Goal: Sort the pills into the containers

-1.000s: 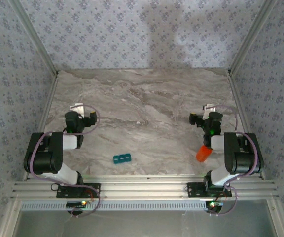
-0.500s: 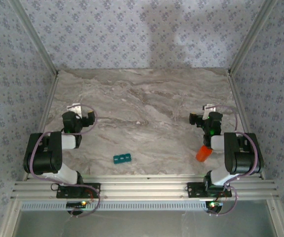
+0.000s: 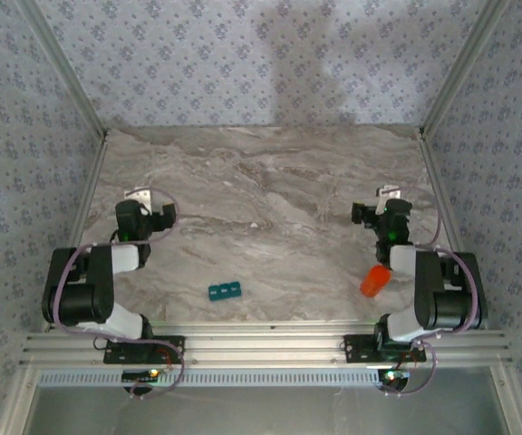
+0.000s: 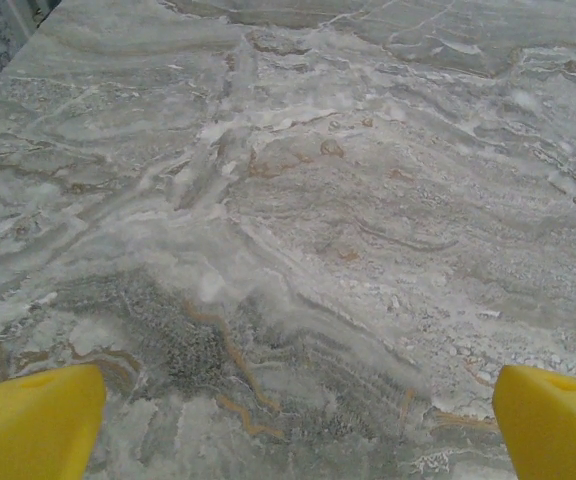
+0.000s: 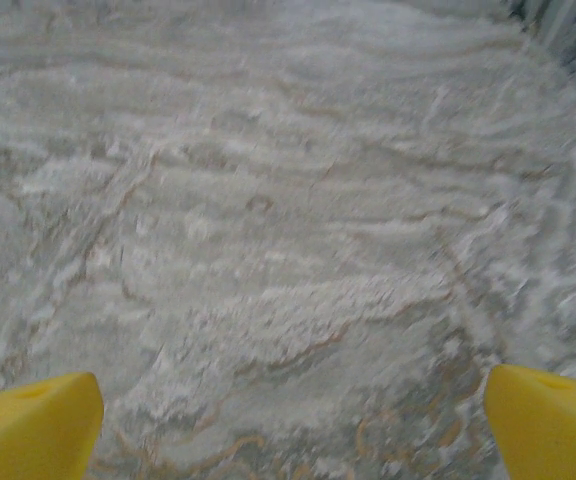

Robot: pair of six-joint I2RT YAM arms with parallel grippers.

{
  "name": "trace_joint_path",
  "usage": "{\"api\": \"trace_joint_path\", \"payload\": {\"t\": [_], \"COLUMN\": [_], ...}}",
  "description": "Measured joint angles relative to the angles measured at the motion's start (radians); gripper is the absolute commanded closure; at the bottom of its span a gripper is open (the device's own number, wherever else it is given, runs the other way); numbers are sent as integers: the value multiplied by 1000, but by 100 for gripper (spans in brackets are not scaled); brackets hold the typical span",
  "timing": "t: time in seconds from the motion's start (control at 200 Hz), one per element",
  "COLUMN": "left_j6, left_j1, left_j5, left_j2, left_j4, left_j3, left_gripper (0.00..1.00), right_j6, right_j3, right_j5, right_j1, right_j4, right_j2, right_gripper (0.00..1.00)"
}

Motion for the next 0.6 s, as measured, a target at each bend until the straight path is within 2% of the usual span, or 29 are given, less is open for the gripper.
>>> {"api": "trace_joint_path", "payload": {"t": [0.225,0.355,0.495,0.6], "left_j6": [-84,-137,-196,-242], "left_j1": [-10,-41,-100,-145], "left_j5": [-64,-83,-92,-99], "left_j2": [-96,-137,-211,-266], "left_j4": [-327,-494,-647,-756], "left_j3": [192,253,258,267], "left_gripper": [1,1,1,1], "right_j6": [127,304,429,450], "right_j3": [169,300,368,444], "right_j5": [81,105,6,-79], "right_j1": [-19,-42,-103,-51], "right_j4": [-335,-549,-682,-798], "right_j2": [-193,-295,-365,-341], "right_gripper": [0,0,0,4]}}
